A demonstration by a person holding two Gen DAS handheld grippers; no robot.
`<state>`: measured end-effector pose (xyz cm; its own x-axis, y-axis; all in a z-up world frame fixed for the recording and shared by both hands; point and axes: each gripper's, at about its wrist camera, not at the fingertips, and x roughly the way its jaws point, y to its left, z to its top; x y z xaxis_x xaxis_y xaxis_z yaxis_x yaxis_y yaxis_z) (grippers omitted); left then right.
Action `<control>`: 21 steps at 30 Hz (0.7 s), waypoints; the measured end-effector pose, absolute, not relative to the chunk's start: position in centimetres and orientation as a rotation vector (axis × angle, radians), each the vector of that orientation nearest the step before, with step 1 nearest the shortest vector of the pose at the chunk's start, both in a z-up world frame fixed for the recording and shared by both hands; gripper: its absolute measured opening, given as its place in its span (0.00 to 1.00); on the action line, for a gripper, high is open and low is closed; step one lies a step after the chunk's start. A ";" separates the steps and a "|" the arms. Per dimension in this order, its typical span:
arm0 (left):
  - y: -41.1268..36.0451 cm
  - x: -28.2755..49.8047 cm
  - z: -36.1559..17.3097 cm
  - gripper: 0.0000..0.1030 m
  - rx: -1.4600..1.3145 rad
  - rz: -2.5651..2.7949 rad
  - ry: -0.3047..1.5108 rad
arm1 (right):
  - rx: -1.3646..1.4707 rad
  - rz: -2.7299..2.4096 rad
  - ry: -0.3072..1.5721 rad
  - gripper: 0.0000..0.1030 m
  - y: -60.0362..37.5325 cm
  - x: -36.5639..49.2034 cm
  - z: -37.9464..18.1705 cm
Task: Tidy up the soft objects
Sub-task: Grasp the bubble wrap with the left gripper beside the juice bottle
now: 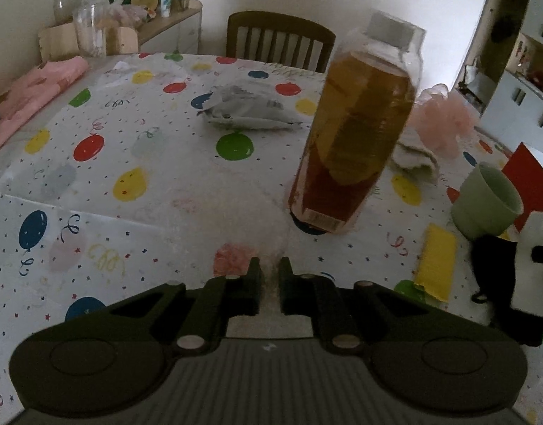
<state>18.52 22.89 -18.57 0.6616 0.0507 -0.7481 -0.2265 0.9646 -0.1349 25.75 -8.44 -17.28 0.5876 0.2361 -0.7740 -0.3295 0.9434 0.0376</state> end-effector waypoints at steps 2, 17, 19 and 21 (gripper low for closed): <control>22.6 18.4 -18.4 0.09 -0.216 0.151 0.831 | -0.124 0.323 0.869 0.35 -8.4 25.7 -17.1; 20.0 16.9 -17.7 0.09 -0.173 0.116 0.833 | -0.129 0.352 0.884 0.16 -8.3 27.2 -17.9; 19.7 16.8 -17.6 0.09 -0.169 0.112 0.833 | -0.108 0.366 0.885 0.03 -8.5 27.2 -17.9; 19.3 16.6 -17.5 0.09 -0.163 0.105 0.832 | -0.110 0.369 0.860 0.02 -8.8 26.8 -17.4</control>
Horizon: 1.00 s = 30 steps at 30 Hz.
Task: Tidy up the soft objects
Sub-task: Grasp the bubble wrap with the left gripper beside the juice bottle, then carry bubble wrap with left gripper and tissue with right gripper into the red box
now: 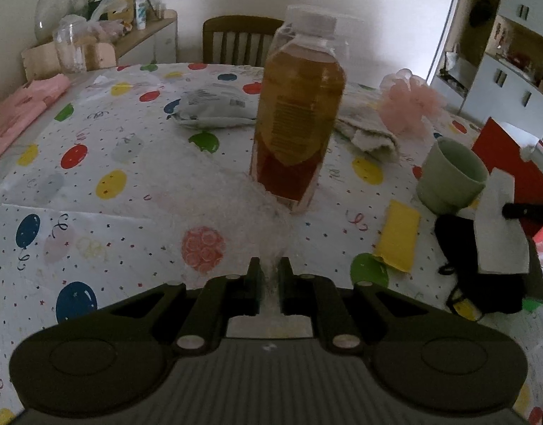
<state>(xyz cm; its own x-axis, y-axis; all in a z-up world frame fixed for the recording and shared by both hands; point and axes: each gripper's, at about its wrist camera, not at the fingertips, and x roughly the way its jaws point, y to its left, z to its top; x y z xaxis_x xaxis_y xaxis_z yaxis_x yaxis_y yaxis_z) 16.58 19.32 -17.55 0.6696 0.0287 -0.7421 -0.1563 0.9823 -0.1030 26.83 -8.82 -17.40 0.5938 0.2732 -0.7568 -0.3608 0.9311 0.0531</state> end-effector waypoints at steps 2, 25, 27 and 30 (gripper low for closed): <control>18.9 16.4 -17.3 0.09 -0.170 0.097 0.835 | -0.113 0.388 0.835 0.02 -9.2 26.3 -16.8; 5.0 18.4 -6.5 0.09 -0.121 -0.278 0.657 | -0.011 0.379 0.707 0.02 -20.2 23.1 -6.9; 3.1 19.4 -5.9 0.09 -0.117 -0.317 0.649 | -0.006 0.364 0.701 0.02 -21.4 23.4 -6.5; 0.2 20.9 -5.1 0.09 -0.101 -0.368 0.641 | 0.004 0.337 0.691 0.02 -23.3 24.1 -6.0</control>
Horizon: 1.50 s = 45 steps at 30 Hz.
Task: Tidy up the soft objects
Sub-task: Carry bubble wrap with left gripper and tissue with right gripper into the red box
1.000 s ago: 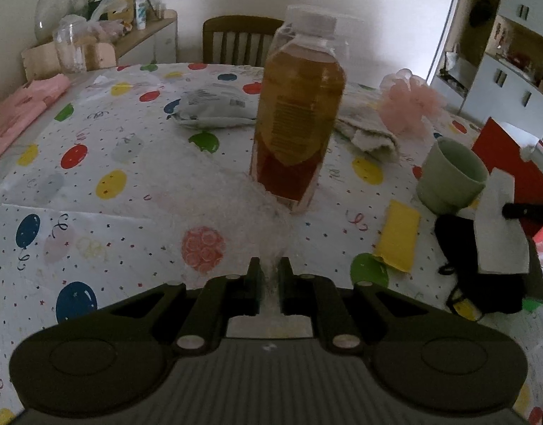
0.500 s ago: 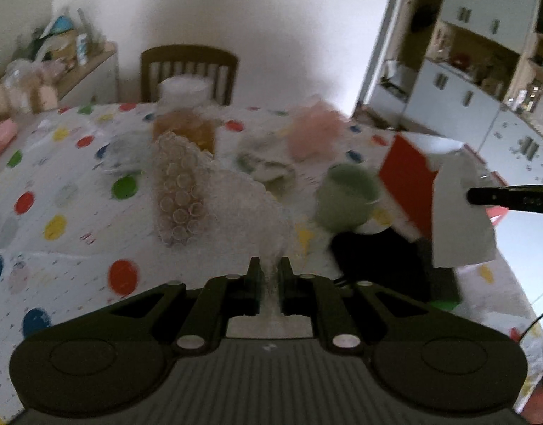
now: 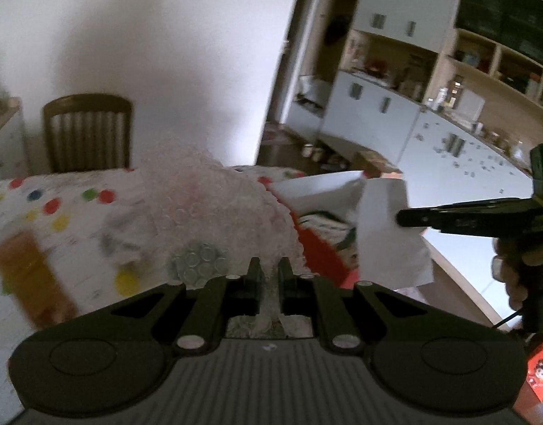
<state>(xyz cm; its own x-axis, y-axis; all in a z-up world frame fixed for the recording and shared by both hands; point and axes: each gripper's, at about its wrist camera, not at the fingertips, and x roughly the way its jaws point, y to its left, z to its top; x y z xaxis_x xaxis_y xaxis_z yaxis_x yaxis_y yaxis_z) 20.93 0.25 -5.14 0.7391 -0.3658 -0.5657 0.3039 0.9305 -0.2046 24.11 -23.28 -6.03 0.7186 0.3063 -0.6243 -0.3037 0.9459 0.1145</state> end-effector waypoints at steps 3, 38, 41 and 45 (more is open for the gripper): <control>-2.5 22.4 -4.5 0.09 -0.072 -0.411 0.627 | 0.011 0.312 0.677 0.02 -25.0 24.9 -5.7; -20.4 38.4 -11.3 0.09 0.067 -0.466 0.781 | 0.000 0.136 0.811 0.02 -36.2 38.0 -12.4; -21.3 39.0 -12.5 0.09 0.086 -0.468 0.817 | 0.006 0.145 0.845 0.02 -36.2 38.2 -13.6; -22.0 40.0 -13.8 0.09 0.108 -0.452 0.855 | -0.008 0.152 0.874 0.02 -36.2 38.5 -14.6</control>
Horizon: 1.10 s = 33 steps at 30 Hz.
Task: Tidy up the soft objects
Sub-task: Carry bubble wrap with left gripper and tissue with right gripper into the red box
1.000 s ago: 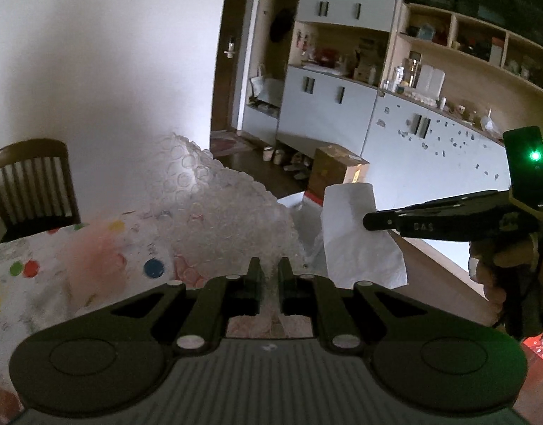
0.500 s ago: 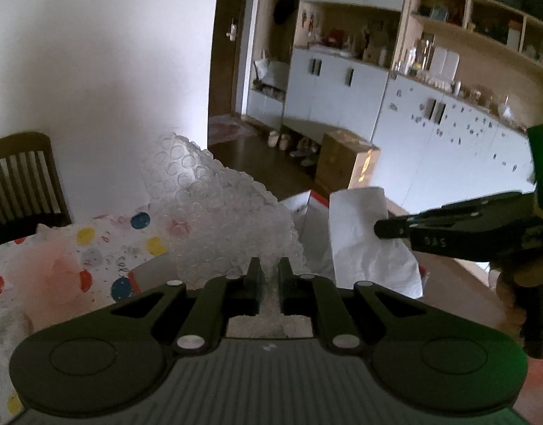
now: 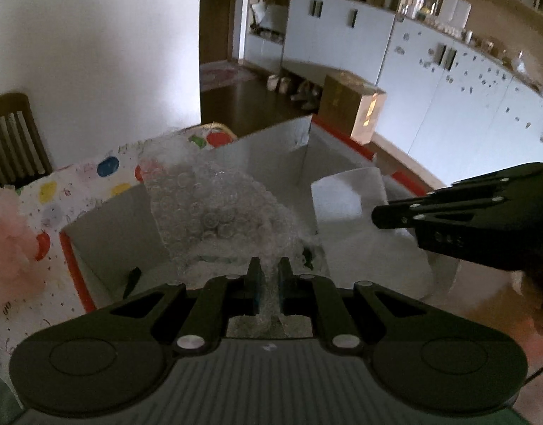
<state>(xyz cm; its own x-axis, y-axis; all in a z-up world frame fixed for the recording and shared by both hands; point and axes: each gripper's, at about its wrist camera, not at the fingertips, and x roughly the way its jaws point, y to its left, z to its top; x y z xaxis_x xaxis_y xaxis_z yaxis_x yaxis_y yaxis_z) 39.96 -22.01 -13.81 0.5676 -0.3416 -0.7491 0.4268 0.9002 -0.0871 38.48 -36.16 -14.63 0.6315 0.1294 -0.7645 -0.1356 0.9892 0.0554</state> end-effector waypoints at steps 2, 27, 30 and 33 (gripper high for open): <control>-22.3 40.4 -14.3 0.09 0.125 -0.421 0.876 | -0.004 0.156 0.884 0.03 -36.2 38.4 -15.0; -22.9 40.6 -15.3 0.16 0.109 -0.377 1.010 | 0.023 0.193 0.900 0.34 -37.4 37.9 -15.0; -22.9 40.1 -14.7 0.22 0.099 -0.389 0.989 | 0.027 0.194 0.892 0.36 -37.5 37.6 -14.7; -22.8 39.5 -14.0 0.45 0.085 -0.393 0.961 | 0.024 0.194 0.884 0.39 -37.5 37.1 -14.4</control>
